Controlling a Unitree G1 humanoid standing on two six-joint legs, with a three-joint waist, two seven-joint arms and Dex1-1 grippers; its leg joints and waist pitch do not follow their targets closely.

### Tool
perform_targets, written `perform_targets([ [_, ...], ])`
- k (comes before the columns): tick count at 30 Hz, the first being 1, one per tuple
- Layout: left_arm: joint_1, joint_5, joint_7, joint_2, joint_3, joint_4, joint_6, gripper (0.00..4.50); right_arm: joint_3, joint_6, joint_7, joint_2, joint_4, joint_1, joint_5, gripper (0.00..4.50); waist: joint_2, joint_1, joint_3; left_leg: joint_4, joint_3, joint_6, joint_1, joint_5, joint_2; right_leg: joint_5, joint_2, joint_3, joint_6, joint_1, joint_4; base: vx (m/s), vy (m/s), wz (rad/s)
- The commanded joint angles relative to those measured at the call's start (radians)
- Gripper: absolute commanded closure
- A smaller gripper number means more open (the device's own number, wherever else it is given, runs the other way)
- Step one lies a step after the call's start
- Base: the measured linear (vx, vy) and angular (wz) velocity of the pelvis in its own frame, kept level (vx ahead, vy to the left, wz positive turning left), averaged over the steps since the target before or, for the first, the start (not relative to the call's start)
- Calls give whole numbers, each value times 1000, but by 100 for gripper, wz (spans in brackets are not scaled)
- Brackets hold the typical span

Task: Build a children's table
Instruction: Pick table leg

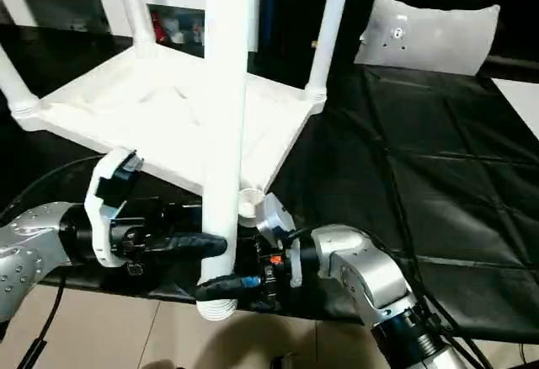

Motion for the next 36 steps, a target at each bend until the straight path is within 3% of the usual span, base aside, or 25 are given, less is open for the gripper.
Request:
perform_targets([
  [1, -2, 21, -7, -1, -37, -5, -10, 215, -13, -15, -8, -2, 6, -23, -1, 255, 14, 3, -65, -77, 7, 34, -13, -137, 15, -331, -65, 51, -166, 66, -75, 0, 0, 0],
  [5, 2, 43, -3, -5, -34, 7, -39, 246, -17, -28, -17, 6, 22, -29, -9, 256, 14, 4, -64, -78, 7, 33, -13, -141, 17, -328, -65, 50, -167, 65, -74, 0, 0, 0],
  [10, 17, 65, -18, 5, -43, 4, -51, 254, -21, -33, -14, 12, 31, -32, -15, 256, 12, 3, -65, -78, 7, 35, -13, -131, 17, -306, -65, 50, -173, 65, -71, 0, 0, 0],
  [19, 14, -3, 9, -24, 9, 12, -29, 257, -40, -64, -69, 37, 64, -49, -43, 256, 12, 2, -63, -78, 8, 31, -14, -146, 13, -341, -65, 50, -167, 65, -75, 0, 0, 0],
  [21, 8, -16, 19, -28, 29, 16, -26, 257, -57, -46, -78, 39, 71, -57, -33, 187, 13, 2, -62, -78, 7, 31, -12, -148, 14, -346, -64, 49, -163, 64, -75, 0, 0, 0],
  [23, 2, -33, 27, -30, 50, 15, -21, 257, -71, -44, -94, 40, 76, -66, -34, 187, 14, 2, -62, -79, 6, 28, -11, -147, 15, -341, -64, 49, -162, 63, -75, 0, 0, 0],
  [25, -5, -49, 36, -31, 71, 13, -17, 257, -85, -32, -101, 39, 76, -74, -25, 152, 14, 3, -64, -78, 7, 29, -11, -143, 15, -321, -63, 49, -169, 64, -72, 0, 0, 0],
  [32, -40, -40, 123, -53, 145, 44, -27, 257, -151, -13, -117, 30, 79, -94, 24, 98, 14, 3, -64, -78, 9, 31, -10, -137, 14, -292, -61, 49, -180, 65, -70, 0, 0, 0],
  [34, -58, -20, 184, -69, 164, 57, -35, 259, -192, -7, -148, 38, 81, -102, 49, 88, 13, 5, -64, -76, 9, 31, -9, -132, 13, -298, -62, 49, -176, 66, -71, 0, 0, 0],
  [36, -86, 26, 283, -86, 179, 68, -46, 260, -273, 0, -219, 65, 72, -112, 100, 71, 4, 4, -62, -75, 12, 33, -9, -131, 11, -331, -61, 49, -158, 64, -77, 0, 0, 0],
])
